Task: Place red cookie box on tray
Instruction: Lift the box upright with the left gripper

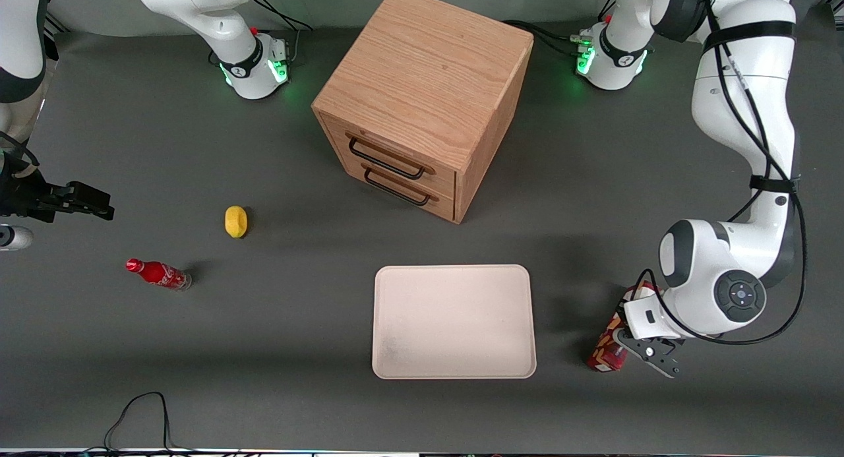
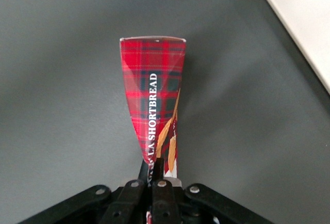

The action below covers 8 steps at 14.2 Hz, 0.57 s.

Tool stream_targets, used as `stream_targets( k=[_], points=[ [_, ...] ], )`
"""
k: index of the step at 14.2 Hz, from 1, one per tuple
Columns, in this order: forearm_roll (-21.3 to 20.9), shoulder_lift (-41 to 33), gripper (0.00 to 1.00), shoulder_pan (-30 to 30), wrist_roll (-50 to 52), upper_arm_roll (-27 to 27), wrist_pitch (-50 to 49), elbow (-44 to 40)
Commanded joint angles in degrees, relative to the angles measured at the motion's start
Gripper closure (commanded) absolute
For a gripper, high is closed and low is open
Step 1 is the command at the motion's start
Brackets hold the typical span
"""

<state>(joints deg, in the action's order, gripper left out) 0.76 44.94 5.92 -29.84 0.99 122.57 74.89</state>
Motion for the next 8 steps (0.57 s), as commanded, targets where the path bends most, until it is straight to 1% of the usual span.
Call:
stream_targets(
  k=[1, 3, 5, 8],
  points=[
    [0.9, -4.2, 1.0, 0.1, -0.8, -0.3, -6.2, -2.0],
    [1.4, -8.0, 1.0, 0.0, -0.9, -0.2, -11.2, -3.2],
    [4.1, -12.3, 1.0, -0.1, -0.8, -0.4, -16.2, -3.3],
    [3.6, -18.4, 1.0, 0.0, -0.7, -0.8, -23.7, -4.7]
  ],
)
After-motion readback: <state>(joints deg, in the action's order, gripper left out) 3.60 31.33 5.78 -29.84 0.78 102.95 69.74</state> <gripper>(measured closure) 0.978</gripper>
